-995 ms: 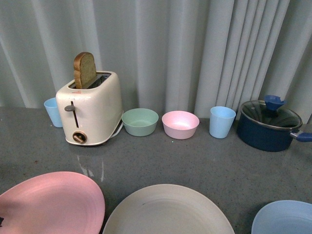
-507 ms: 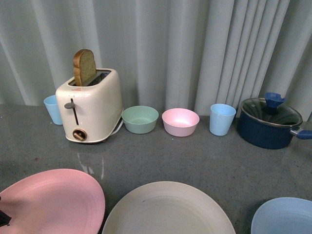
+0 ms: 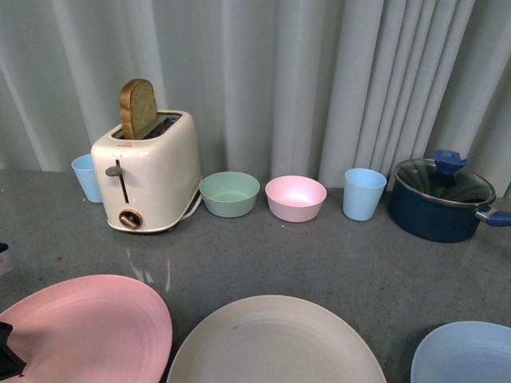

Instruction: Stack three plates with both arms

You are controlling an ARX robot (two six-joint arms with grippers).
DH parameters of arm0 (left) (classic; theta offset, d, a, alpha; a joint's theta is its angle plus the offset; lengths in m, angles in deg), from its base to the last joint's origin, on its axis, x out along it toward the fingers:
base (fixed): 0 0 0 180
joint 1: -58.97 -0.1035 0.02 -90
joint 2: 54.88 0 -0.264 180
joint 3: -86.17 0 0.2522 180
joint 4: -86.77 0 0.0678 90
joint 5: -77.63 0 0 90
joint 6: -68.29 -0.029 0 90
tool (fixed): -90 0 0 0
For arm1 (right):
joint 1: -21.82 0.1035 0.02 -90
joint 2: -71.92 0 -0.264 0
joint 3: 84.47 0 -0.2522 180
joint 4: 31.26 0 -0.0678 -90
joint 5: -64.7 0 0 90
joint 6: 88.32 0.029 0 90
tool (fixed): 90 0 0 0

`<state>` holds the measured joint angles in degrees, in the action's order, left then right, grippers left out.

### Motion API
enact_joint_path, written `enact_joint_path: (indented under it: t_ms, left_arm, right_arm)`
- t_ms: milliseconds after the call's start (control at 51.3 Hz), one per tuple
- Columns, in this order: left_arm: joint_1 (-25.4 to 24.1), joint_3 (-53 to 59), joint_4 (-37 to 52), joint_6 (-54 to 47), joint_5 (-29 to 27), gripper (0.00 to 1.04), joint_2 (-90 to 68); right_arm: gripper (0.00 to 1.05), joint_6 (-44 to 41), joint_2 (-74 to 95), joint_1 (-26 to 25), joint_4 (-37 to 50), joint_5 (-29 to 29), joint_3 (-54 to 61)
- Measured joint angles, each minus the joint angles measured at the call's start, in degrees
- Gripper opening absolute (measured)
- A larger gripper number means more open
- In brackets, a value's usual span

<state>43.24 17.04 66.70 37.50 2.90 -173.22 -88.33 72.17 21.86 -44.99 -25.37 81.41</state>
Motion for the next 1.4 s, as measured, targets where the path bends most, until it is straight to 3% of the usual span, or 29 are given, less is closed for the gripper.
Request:
enact_joint_path:
  t_ms: [137, 332, 468, 605, 917, 1190, 1404]
  left_arm:
    - [0.0, -0.2, -0.2, 0.5, -0.1, 0.71, -0.1]
    - [0.1, -0.2, -0.2, 0.9, -0.4, 0.44, -0.1]
    - [0.0, -0.6, -1.0, 1.4, -0.1, 0.19, -0.2]
    - [-0.3, -1.5, -2.4, 2.5, 2.0, 0.05, -0.2]
    - [-2.0, -4.3, -6.3, 3.0, 4.4, 0.04, 0.2]
    - [-7.1, -11.6, -13.5, 1.9, 5.5, 0.04, 3.7]
    - [-11.8, -18.5, -21.3, 2.2, 12.8, 0.04, 8.7]
  right_arm:
    - [0.97, 0.0, 0.0, 0.0, 0.0, 0.0, 0.0]
    - [0.97, 0.0, 0.0, 0.0, 0.0, 0.0, 0.0]
    - [0.97, 0.0, 0.0, 0.0, 0.0, 0.0, 0.0]
    - [0.97, 0.0, 0.0, 0.0, 0.0, 0.0, 0.0]
    - [0.97, 0.0, 0.0, 0.0, 0.0, 0.0, 0.0]
    - [0.97, 0.0, 0.0, 0.0, 0.0, 0.0, 0.0]
    - [0.97, 0.0, 0.0, 0.0, 0.0, 0.0, 0.0]
